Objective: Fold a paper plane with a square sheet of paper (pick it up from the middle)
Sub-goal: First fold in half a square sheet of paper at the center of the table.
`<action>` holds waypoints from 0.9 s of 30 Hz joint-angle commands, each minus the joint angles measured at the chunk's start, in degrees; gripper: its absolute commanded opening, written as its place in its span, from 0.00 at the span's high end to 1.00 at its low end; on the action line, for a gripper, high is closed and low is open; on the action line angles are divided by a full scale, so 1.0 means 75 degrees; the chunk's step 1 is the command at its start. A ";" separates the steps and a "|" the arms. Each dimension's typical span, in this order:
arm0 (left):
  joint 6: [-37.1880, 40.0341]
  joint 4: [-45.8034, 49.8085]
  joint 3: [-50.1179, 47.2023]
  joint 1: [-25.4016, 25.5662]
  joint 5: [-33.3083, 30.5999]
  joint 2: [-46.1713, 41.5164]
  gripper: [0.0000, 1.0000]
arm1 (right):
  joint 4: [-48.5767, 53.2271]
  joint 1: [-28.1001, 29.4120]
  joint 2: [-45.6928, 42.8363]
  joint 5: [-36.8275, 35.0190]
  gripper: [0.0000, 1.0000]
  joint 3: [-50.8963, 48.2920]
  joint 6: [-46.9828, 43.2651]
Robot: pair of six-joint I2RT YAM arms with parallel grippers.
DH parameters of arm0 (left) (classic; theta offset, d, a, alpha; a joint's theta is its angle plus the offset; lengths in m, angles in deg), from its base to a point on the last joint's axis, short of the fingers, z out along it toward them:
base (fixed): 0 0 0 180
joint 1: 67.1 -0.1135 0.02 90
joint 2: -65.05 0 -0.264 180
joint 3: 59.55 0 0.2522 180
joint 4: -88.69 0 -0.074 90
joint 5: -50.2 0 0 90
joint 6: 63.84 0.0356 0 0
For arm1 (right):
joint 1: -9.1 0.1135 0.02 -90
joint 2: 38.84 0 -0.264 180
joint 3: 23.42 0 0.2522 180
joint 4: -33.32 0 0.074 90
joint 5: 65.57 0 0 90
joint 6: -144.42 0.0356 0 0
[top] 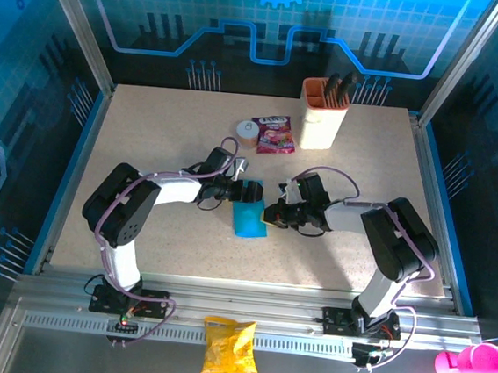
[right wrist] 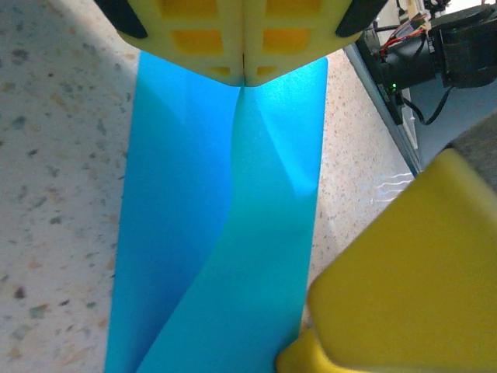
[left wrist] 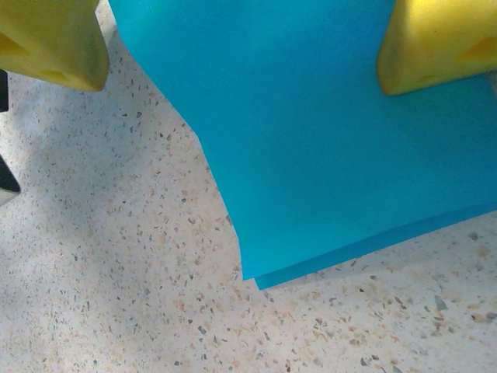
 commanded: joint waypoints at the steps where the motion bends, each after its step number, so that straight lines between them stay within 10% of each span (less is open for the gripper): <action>1: 0.0122 0.0039 -0.0001 -0.0065 0.0028 0.0180 0.10 | 0.0171 -0.0125 0.0211 -0.0044 1.00 0.0169 -0.0215; 13: 0.0126 0.0038 -0.0021 -0.0114 -0.0057 0.0199 0.10 | 0.0603 -0.0156 0.0555 -0.0408 1.00 0.0094 -0.0599; 19: 0.0119 0.0003 -0.0044 -0.0114 -0.0016 0.0243 0.11 | 0.0803 -0.0342 -0.0419 -0.0393 0.82 0.0004 -0.0522; 27: 0.0077 -0.0088 -0.0083 -0.0123 0.0062 0.0345 0.11 | 0.1370 0.0165 -0.1727 -0.0893 0.92 0.0197 -0.0540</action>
